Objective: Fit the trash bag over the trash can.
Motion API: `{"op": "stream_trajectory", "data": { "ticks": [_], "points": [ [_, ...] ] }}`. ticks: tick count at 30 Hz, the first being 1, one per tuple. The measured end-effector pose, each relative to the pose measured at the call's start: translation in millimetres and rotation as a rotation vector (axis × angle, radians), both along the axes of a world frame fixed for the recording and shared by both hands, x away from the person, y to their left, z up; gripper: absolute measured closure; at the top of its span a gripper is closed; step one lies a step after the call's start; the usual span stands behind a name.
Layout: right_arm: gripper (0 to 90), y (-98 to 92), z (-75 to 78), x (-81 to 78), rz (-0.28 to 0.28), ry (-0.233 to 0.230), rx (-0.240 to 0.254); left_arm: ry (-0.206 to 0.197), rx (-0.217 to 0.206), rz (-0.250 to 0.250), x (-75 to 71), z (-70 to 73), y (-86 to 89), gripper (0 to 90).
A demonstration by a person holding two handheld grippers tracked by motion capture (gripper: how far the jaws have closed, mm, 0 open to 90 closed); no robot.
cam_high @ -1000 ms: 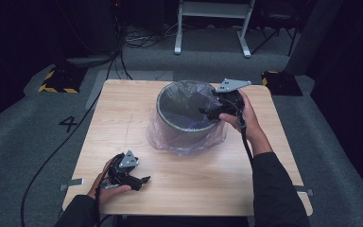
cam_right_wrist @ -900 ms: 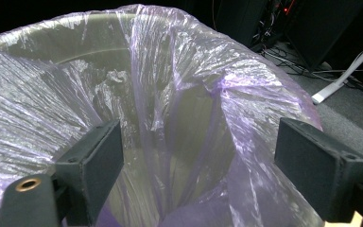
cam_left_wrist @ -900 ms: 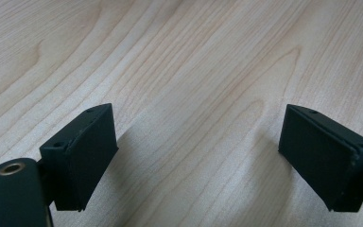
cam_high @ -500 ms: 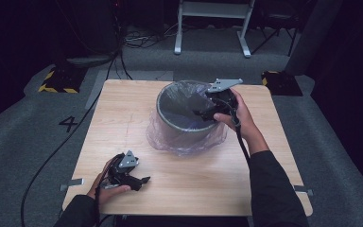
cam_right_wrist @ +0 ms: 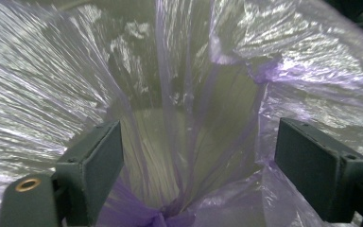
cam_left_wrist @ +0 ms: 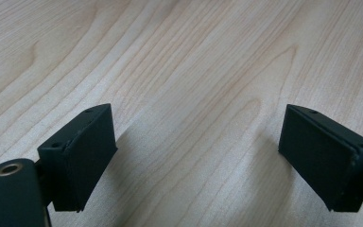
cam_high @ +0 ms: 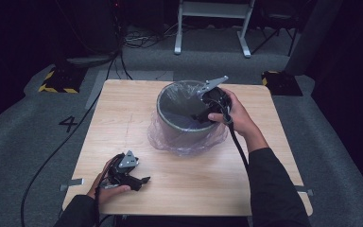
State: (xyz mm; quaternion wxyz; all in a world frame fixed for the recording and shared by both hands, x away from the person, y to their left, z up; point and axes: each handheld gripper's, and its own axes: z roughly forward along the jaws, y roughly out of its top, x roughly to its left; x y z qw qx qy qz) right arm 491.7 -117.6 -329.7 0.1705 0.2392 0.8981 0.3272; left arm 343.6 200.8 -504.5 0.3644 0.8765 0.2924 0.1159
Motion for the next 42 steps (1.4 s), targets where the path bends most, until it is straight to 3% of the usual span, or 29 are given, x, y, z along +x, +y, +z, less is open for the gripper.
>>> {"op": "stream_trajectory", "data": {
  "ticks": [17,22,26,35,40,42],
  "points": [
    [19.4,11.2,-3.1,0.7,-0.003,0.0,-0.141,0.0,0.0,0.0,0.0,0.0,0.0,11.4],
    [18.4,13.6,-3.0,-1.0,-0.012,-0.006,-0.149,0.0,0.0,0.0,0.0,0.0,0.0,11.4],
    [18.4,12.6,-2.4,-3.3,-0.023,-0.019,-0.122,0.0,0.0,-0.001,0.0,0.0,0.0,11.4],
    [19.2,1.5,4.4,-10.2,-0.043,-0.049,-0.009,0.0,0.0,0.0,0.0,0.0,0.0,11.4],
    [18.5,-5.8,11.2,-18.0,-0.02,-0.066,0.051,0.001,-0.001,-0.001,0.0,0.0,0.0,11.4],
    [18.2,-9.0,13.9,-22.8,-0.006,-0.075,0.1,0.0,0.0,0.0,0.0,0.0,0.0,11.4]
  ]
}}
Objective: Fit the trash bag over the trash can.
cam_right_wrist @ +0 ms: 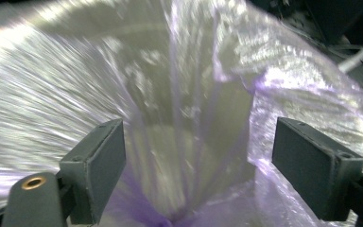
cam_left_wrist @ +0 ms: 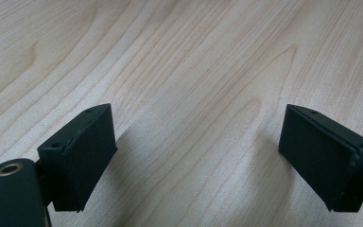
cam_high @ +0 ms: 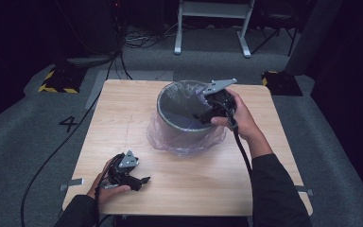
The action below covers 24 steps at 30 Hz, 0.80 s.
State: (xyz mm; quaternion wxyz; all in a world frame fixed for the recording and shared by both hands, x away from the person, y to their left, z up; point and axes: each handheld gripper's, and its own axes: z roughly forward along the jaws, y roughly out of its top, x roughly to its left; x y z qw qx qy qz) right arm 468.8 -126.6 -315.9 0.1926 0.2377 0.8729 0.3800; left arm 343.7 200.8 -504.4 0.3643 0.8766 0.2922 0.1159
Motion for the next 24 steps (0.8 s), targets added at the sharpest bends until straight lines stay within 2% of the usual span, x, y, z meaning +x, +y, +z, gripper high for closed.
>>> {"op": "stream_trajectory", "data": {
  "ticks": [2,11,24],
  "points": [
    [17.4,-2.2,1.9,-4.4,0.022,0.002,0.033,0.0,0.0,0.0,0.0,0.0,0.0,11.4],
    [17.4,-15.5,9.6,-21.2,0.011,-0.046,0.07,0.0,0.0,0.0,0.0,0.0,0.0,11.4],
    [17.3,-35.1,12.3,-48.8,0.021,-0.102,0.049,0.001,-0.001,-0.001,0.0,0.0,0.0,11.4]
  ]
}}
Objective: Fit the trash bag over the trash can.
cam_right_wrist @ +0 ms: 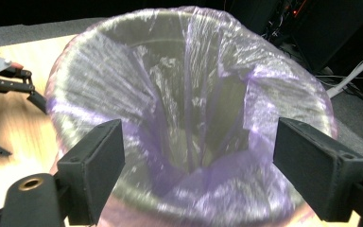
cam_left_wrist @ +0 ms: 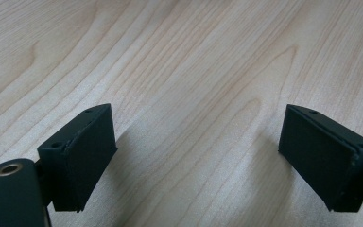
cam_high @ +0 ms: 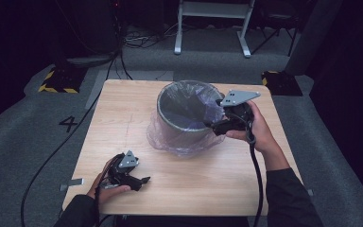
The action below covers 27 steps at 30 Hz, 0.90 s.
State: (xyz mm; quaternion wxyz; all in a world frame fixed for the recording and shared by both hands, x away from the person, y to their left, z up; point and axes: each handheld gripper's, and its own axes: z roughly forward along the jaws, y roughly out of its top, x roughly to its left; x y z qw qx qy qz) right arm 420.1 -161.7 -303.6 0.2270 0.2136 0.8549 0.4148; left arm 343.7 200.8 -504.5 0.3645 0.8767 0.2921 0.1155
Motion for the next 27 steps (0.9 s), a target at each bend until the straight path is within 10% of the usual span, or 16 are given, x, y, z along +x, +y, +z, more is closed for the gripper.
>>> {"op": "stream_trajectory", "data": {
  "ticks": [27],
  "points": [
    [16.8,-29.6,-52.9,-49.0,-0.049,-0.055,-0.125,-0.001,0.001,0.0,0.1,0.0,0.0,11.4]
  ]
}}
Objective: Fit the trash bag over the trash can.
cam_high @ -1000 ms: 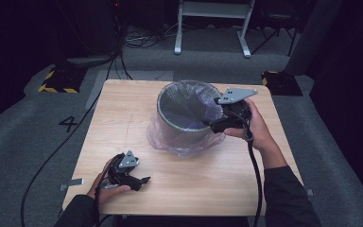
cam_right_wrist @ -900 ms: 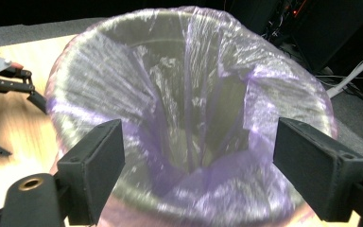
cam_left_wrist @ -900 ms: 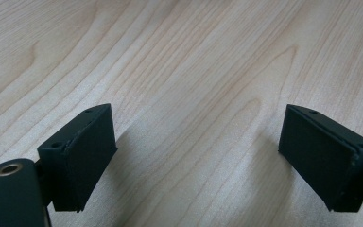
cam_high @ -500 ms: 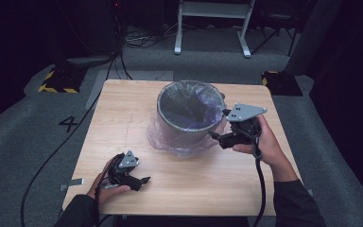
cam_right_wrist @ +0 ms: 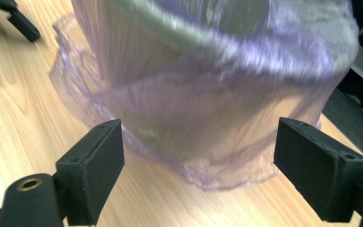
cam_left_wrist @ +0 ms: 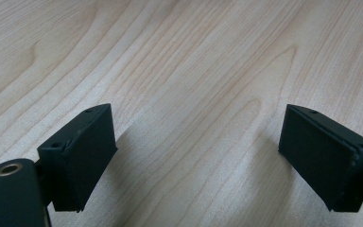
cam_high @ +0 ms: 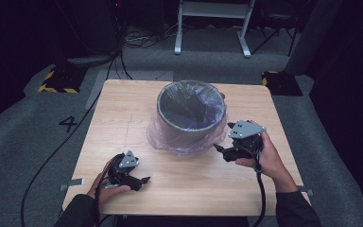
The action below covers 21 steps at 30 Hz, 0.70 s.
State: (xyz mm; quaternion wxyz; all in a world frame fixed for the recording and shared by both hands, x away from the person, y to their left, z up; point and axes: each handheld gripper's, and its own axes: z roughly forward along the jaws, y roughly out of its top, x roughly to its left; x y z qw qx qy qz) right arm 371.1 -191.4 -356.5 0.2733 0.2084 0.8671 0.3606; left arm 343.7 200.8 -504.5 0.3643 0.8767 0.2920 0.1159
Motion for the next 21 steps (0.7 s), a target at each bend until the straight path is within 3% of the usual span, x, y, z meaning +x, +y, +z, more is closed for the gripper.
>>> {"op": "stream_trajectory", "data": {
  "ticks": [13,21],
  "points": [
    [16.8,-20.6,-45.1,-6.6,-0.044,0.053,-0.039,0.0,0.0,0.0,0.0,0.0,0.0,11.4],
    [16.8,-40.2,-73.5,-12.5,-0.072,0.103,-0.028,0.0,0.0,0.0,0.0,0.0,0.0,11.4]
  ]
}}
